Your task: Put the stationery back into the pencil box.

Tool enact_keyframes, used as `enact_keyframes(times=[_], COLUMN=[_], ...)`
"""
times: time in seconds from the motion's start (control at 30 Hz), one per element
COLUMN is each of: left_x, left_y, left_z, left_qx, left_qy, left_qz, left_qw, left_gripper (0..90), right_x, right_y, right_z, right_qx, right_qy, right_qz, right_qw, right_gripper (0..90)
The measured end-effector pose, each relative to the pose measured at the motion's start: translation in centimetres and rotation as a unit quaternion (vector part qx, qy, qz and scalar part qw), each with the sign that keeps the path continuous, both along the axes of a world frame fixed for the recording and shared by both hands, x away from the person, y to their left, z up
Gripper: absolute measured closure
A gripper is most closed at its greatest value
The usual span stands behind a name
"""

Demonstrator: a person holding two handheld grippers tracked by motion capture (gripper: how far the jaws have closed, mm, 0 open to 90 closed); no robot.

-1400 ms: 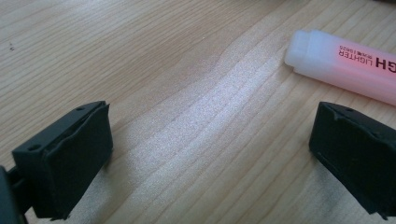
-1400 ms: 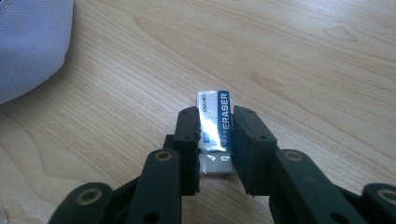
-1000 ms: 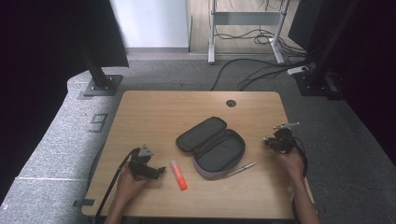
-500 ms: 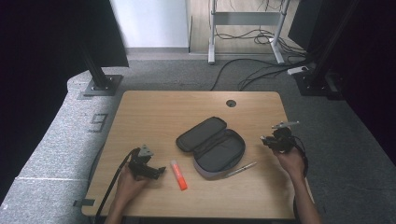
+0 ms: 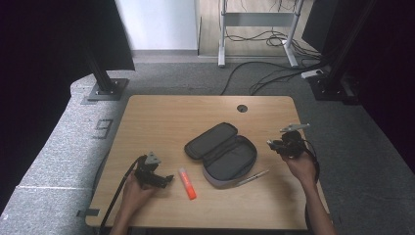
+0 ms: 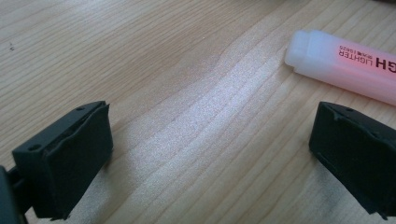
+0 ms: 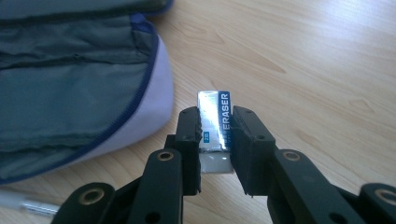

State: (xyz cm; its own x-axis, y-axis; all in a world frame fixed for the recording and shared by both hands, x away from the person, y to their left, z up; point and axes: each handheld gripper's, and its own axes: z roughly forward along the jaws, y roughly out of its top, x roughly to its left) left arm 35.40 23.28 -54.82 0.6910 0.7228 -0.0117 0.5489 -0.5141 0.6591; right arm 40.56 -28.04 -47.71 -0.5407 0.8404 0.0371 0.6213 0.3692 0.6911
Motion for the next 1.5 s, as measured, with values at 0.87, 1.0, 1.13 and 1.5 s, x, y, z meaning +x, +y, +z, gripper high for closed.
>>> enact_keyframes(times=[0.87, 1.0, 1.13, 1.5], left_x=[0.0, 0.0, 0.0, 0.0], left_y=[0.0, 0.0, 0.0, 0.0], left_z=[0.0, 0.0, 0.0, 0.0], left_qx=[0.0, 0.0, 0.0, 0.0], left_qy=[0.0, 0.0, 0.0, 0.0], left_qz=[0.0, 0.0, 0.0, 0.0], left_qw=[1.0, 1.0, 1.0, 1.0], left_gripper=[0.0, 0.0, 0.0, 0.0], right_x=[-0.4, -0.3, -0.2, 0.3], right_y=[4.7, 5.5, 6.2, 7.9], right_z=[2.0, 2.0, 1.9, 0.7], right_qx=[0.0, -0.001, -0.003, -0.016], right_qy=[-0.01, -0.011, -0.01, -0.002], right_qz=[0.06, 0.067, 0.075, 0.084], right_qw=[0.9982, 0.9977, 0.9971, 0.9963], right_gripper=[71.4, 71.3, 71.3, 71.3])
